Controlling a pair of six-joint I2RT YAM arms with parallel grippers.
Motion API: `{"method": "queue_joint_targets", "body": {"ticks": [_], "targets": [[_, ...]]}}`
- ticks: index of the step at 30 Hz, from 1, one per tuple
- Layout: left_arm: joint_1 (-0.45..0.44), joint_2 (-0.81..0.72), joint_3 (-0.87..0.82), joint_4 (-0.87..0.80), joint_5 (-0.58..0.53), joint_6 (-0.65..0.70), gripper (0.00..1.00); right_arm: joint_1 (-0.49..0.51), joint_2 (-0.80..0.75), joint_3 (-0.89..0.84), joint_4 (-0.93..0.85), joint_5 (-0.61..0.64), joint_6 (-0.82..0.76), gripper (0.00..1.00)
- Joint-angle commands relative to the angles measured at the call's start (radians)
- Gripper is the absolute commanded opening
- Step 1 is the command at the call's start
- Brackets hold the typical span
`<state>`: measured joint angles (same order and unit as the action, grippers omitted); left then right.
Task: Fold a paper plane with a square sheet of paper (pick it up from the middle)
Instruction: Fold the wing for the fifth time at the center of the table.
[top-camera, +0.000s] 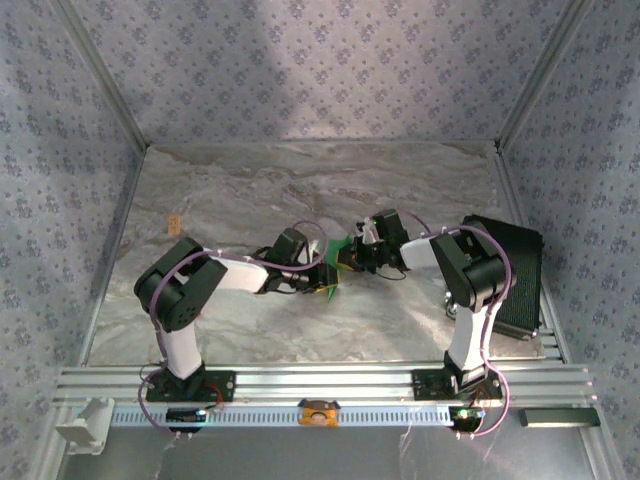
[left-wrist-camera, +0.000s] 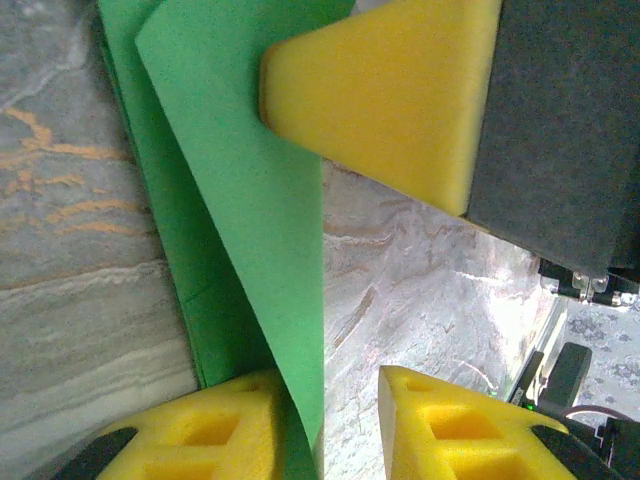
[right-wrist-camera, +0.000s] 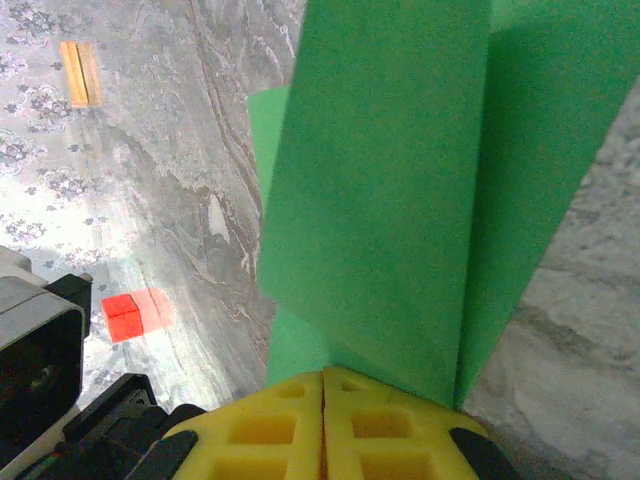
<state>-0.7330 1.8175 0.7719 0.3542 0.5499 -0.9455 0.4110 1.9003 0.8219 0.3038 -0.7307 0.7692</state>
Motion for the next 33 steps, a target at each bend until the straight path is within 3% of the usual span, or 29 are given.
{"method": "queue_joint_targets", "body": {"ticks": [1, 10, 26, 33], "targets": [[0.011, -0.007, 0.007, -0.044, -0.040, -0.019, 0.29, 0.004, 0.026, -0.020, -0.115, 0.096, -0.031, 0.10], [0.016, -0.006, 0.002, -0.020, -0.041, -0.062, 0.19, 0.006, 0.027, -0.021, -0.120, 0.095, -0.034, 0.10], [0.018, -0.024, -0.013, 0.013, -0.055, -0.116, 0.17, 0.006, 0.032, -0.022, -0.121, 0.094, -0.038, 0.10], [0.019, -0.033, -0.017, 0.038, -0.041, -0.128, 0.23, 0.008, 0.031, -0.020, -0.123, 0.094, -0.039, 0.09]]}}
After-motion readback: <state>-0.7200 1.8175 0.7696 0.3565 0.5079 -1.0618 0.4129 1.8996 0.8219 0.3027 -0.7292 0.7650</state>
